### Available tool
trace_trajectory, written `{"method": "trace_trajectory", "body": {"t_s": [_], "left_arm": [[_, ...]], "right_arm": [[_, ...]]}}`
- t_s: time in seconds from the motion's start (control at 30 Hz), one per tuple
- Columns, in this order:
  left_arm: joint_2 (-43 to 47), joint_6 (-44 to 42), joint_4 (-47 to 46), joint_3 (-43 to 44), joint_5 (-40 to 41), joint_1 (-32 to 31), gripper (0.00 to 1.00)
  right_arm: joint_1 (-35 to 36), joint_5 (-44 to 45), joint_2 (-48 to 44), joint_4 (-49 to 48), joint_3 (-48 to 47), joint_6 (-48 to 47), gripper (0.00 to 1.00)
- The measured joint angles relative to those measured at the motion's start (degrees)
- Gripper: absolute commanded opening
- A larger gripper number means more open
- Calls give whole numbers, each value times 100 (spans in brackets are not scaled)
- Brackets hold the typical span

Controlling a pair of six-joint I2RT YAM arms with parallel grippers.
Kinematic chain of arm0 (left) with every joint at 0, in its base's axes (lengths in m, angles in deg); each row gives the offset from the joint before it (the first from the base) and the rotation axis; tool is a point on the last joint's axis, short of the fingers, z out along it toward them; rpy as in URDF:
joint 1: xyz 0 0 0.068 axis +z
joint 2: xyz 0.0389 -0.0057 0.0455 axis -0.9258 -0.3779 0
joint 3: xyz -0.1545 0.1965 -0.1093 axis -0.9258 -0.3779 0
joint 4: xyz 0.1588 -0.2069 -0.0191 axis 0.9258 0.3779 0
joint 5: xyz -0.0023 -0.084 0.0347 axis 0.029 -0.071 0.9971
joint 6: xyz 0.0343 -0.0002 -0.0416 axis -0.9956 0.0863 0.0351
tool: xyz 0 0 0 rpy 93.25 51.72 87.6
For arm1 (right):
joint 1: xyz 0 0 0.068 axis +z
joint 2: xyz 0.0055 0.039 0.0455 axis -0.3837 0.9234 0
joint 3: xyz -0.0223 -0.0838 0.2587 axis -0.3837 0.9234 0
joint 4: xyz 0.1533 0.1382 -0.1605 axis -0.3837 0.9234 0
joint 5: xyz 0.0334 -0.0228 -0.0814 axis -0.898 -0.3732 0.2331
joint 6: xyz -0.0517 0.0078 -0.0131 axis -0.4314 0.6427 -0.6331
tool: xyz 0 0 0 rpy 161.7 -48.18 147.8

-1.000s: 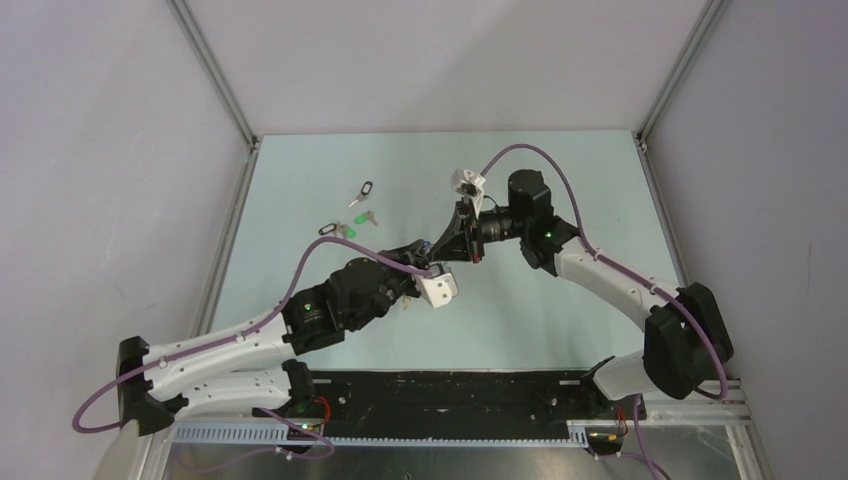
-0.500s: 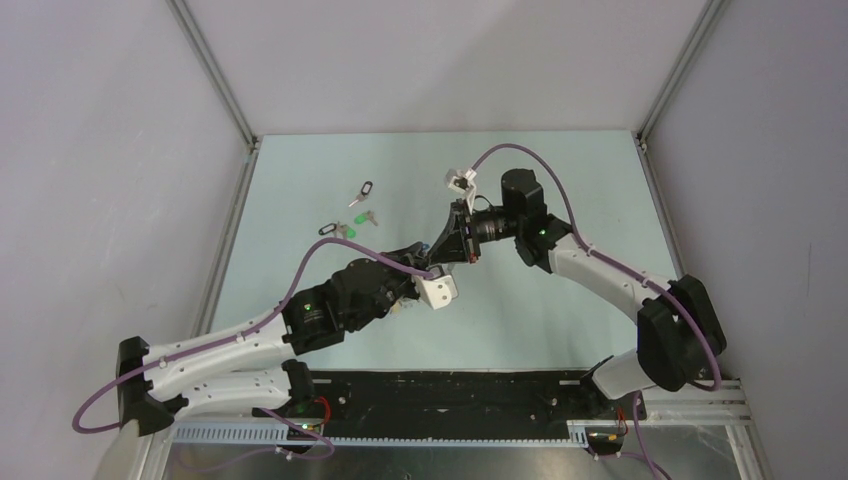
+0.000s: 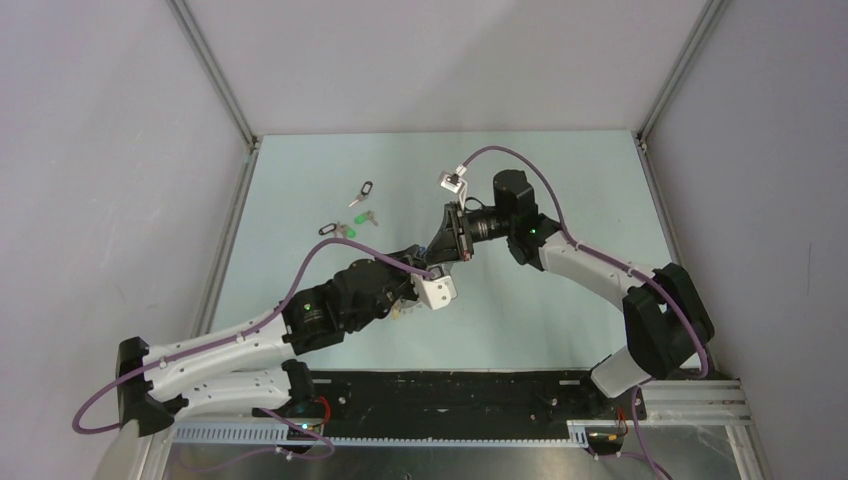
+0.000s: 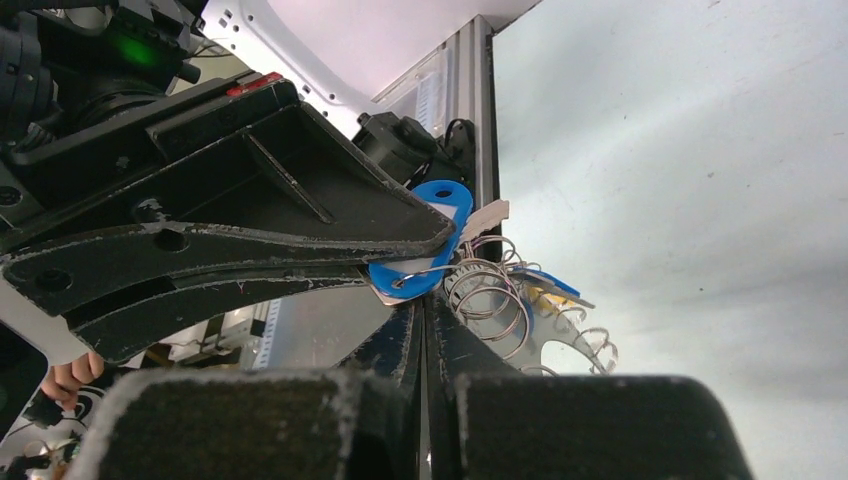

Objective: Remove the keys from the keyring

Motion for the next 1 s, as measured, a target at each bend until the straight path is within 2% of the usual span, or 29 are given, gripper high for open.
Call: {"method": "trace_trajectory", "body": {"t_s": [0.2,0.3,0.47,0.67,1.0], "left_arm": [[0,9,11,-4,42,0,0],[4,20,11,-4,42,0,0],[4,46,-9,-7,-31,-9,0],[26,46,-348,-9,-251,-26,0],[42,44,-501,-11,-472,-59,0]], "right_arm": [[15,4,61,7,-33,96,1],[15,0,61,46,-44,52,18],[20,79,-37,284,-28,-514,30],[4,181,-894,372,396,-1556,34],[46,623,-2103,-249,1591,-3226,36]]}}
